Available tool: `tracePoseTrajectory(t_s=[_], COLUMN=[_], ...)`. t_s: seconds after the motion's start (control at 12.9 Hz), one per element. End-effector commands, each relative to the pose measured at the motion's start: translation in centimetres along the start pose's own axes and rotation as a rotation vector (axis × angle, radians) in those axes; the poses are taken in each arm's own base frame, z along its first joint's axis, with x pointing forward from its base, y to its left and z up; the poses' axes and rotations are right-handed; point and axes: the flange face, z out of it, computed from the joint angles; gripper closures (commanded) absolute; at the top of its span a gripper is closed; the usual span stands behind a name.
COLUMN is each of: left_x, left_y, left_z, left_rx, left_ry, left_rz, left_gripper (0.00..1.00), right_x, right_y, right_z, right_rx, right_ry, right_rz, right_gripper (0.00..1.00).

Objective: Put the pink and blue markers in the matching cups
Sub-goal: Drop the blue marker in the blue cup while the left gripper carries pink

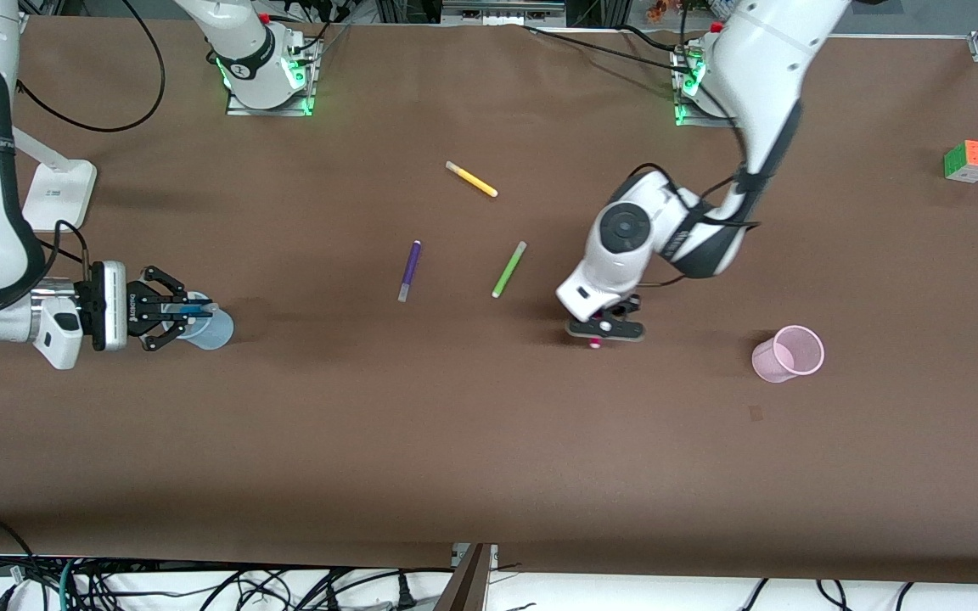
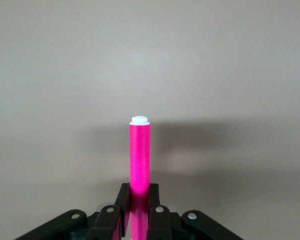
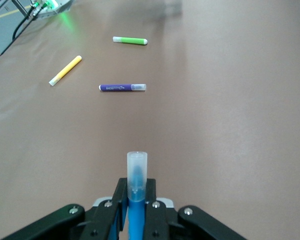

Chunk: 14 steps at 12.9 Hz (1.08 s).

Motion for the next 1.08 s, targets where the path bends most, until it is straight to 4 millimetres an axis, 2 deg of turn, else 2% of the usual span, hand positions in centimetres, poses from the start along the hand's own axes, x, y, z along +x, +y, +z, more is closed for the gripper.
tracePoseTrajectory(t_s=[0.0, 0.15, 0.23, 0.54, 0.7, 0.77, 0.85, 0.93, 1.0], left_x=[2.3, 4.6, 5.7, 7.7, 8.0, 8.0, 8.1, 7.8, 7.5], left_y=[-3.7, -8.0, -11.1, -23.7, -29.5, -31.3, -33.8, -37.4, -39.6], left_z=[-8.6, -12.1, -13.3, -13.8, -13.0, -12.8, -11.5, -9.5, -7.9], left_rx=[-0.079, -0.190, -0.271, -0.574, -0.718, -0.774, -0.874, -0.983, -1.027], left_ry=[-0.052, -0.117, -0.161, -0.299, -0.359, -0.380, -0.435, -0.498, -0.537], left_rz=[-0.089, -0.224, -0.308, -0.595, -0.720, -0.760, -0.827, -0.892, -0.922], left_gripper=[1.00, 1.00, 1.00, 1.00, 1.00, 1.00, 1.00, 1.00, 1.00], right_x=[-1.0, -1.8, -2.2, -4.1, -4.6, -5.1, -5.3, -5.2, -5.2], right_y=[-1.1, -1.2, -1.2, -1.0, -0.8, -0.7, -0.6, -0.5, -0.5], right_z=[-0.2, -0.4, 0.0, 0.7, 0.9, 1.2, 1.2, 1.2, 1.2], right_rx=[-0.005, -0.006, 0.004, 0.009, 0.005, 0.008, 0.004, -0.003, -0.002], right_ry=[0.062, 0.068, 0.074, 0.085, 0.084, 0.088, 0.090, 0.102, 0.102], right_rz=[-0.037, -0.055, -0.055, -0.059, -0.057, -0.049, -0.046, -0.045, -0.042], right_gripper=[0.97, 0.97, 0.97, 0.97, 0.97, 0.97, 0.97, 0.94, 0.77])
